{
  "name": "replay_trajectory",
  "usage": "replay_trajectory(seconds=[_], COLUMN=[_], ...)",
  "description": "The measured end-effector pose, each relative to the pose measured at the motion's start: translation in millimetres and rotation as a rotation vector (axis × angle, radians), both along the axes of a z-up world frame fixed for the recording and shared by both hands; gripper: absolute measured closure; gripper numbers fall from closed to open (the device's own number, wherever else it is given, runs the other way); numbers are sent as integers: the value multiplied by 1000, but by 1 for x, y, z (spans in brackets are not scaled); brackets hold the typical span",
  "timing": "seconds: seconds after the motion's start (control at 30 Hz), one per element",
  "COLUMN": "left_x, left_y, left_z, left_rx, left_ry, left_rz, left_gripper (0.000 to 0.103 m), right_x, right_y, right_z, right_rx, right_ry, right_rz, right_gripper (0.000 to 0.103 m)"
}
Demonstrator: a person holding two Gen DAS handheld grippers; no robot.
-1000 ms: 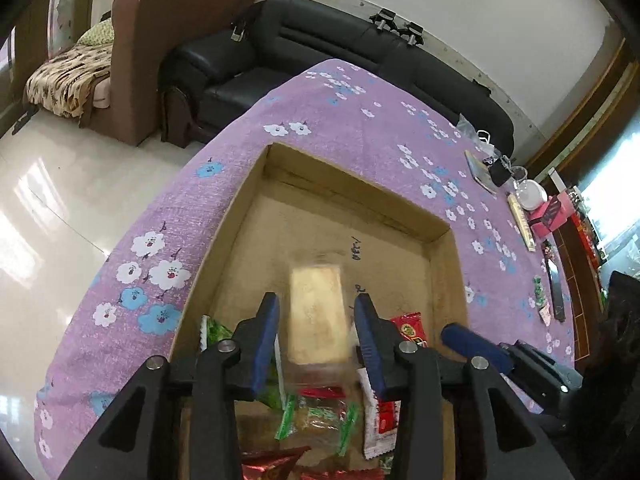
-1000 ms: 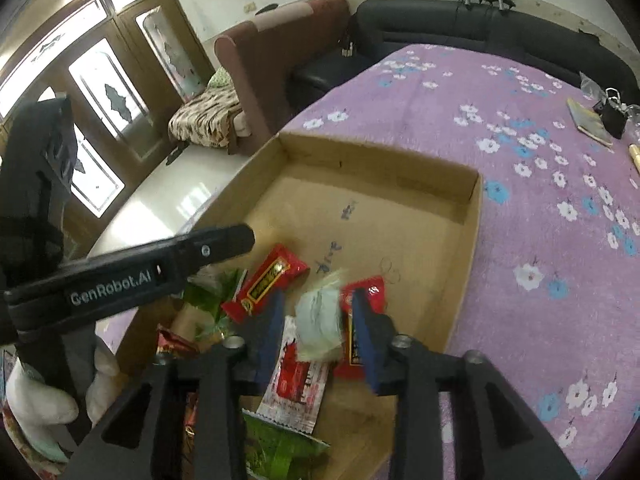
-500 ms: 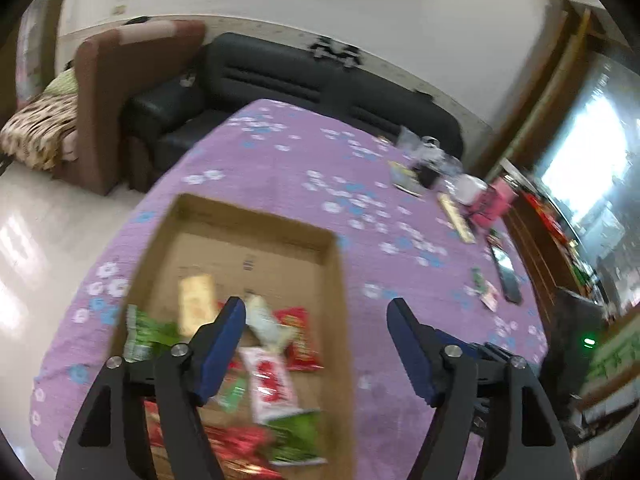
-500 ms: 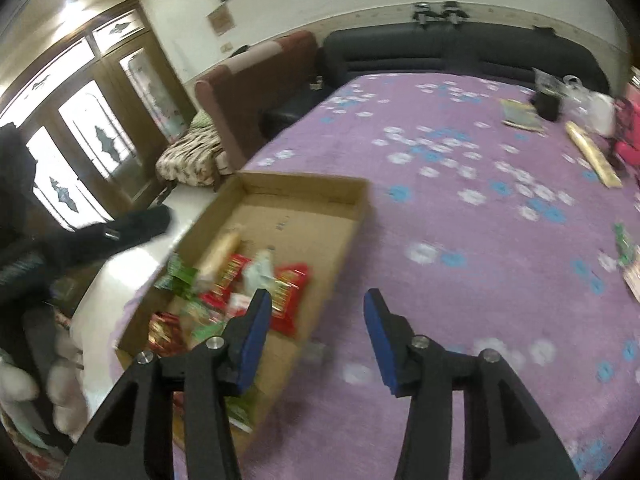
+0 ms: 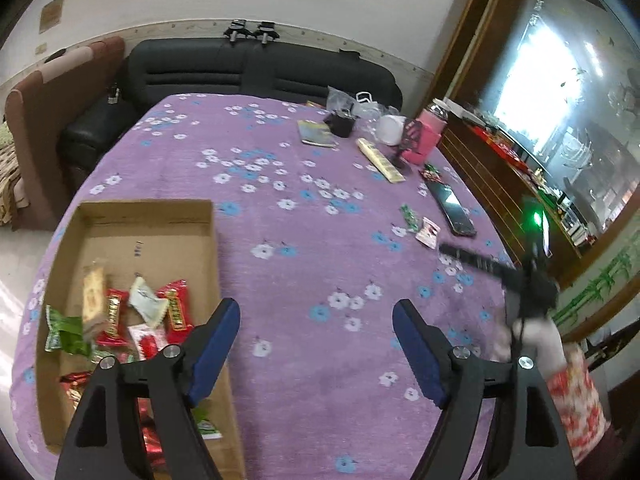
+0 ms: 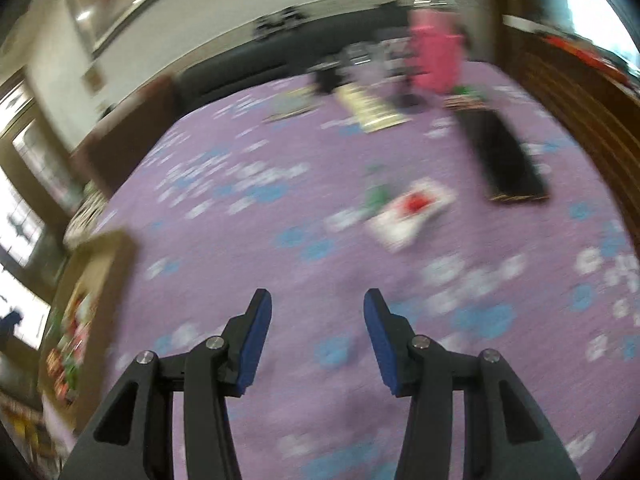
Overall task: Organize snacks
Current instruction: 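Grasp a clear green packet with the right gripper while the left grasps a red-white packet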
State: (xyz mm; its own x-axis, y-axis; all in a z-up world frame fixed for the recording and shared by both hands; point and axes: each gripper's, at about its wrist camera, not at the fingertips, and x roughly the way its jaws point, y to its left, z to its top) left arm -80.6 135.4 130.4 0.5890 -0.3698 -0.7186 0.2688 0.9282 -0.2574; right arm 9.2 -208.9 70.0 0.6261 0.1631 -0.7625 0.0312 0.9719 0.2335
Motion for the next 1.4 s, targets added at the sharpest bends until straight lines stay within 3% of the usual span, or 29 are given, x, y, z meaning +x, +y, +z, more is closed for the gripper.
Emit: replay_trajectory(seconds=[0.2,0.43,0.5,0.53,0.6,0.7,0.9,1.03,1.1,1.27,1.4], left_x=[-2,-5,-4,-4,-2,2,18,43,56,101,123], left_y=[-7,-5,-6,-7,-8,-12,-44,-90,-114,-182,-226], left_z=[-6,-12,-12,-12,-11,-11,-17,-29,-36,-58,-68], left_rx=[-5,9,16,18,17,14,40,63,74,176,206], left_ry=[21,43,43,43,42,42,49,52,54,40,32], left_rz=[1,9,10,10,10,3,-49,-120,-161,-240,-301], left_gripper=[21,21,21,21,21,21,21,21,21,23,26], right_x=[57,111,121,124,123,112,42,-5,-19,-28,-31], right_y=[-15,17,22,23,22,19,-8,-40,-50,-83,-100], right_z=[-1,-29,-38,-42,-42,-37,-7,-7,-10,-24,-28], right_rx=[-17,-198,-252,-260,-233,-144,68,147,132,204,271], right_ry=[-7,66,94,105,100,96,-6,-62,-89,-122,-124], right_rz=[-41,-7,-10,-10,-6,25,35,-43,-88,-178,-209], right_gripper=[56,57,64,75,84,84,84,84,84,84,84])
